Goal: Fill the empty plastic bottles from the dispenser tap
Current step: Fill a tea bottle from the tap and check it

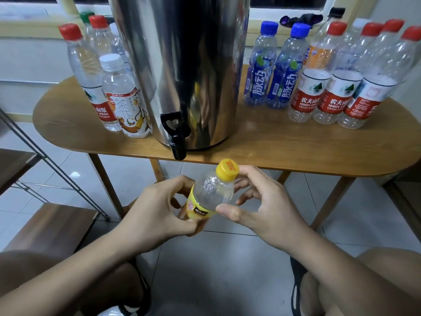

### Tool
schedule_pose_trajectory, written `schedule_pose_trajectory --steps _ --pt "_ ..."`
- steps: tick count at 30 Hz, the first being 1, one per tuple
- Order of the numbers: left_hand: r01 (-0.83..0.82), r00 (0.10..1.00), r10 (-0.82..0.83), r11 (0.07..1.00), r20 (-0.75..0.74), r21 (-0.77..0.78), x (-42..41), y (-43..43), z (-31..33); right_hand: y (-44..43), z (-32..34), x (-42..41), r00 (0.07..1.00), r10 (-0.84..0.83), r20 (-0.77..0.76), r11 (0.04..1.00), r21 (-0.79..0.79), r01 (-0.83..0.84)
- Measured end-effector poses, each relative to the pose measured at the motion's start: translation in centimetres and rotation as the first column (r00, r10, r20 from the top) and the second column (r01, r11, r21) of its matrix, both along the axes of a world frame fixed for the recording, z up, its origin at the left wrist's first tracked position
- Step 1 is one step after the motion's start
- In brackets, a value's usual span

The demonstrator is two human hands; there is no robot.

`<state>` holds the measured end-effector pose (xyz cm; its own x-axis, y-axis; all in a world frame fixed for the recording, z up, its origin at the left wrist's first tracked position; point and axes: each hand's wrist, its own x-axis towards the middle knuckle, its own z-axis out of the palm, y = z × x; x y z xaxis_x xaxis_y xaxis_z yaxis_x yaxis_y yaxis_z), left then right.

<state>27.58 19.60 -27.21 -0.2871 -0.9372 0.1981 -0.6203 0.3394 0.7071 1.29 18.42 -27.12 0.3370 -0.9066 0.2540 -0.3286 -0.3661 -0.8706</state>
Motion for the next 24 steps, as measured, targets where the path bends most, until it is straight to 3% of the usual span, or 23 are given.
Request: schedule_pose_trajectory --steps 6,13,17,24 --pt "-0.011 0.991 0.001 0.997 -0.136 -0.076 2.5 -0.2 2.8 -0.4 -0.8 0.1 0.998 -0.018 -0.056 0.999 0.032 0.020" --pt "-0.156 0.882 0.073 0.977 -0.466 -0.143 5.7 -1.7 5.1 -0.6 -1.4 0.5 0.993 -0.033 -0.113 0.998 0.053 0.040" --pt "-0.306 0.844 0.214 0.945 -0.491 -0.115 7.5 -3.1 6.0 -1.0 -2.0 0.5 0.991 -0.025 -0.134 0.998 0.056 0.032" --pt "-0.516 0.801 0.435 0.850 -0.411 -0.107 9.1 -8.0 4.6 -1.5 -2.8 0.8 0.988 -0.024 -0.154 0.998 0.048 0.032"
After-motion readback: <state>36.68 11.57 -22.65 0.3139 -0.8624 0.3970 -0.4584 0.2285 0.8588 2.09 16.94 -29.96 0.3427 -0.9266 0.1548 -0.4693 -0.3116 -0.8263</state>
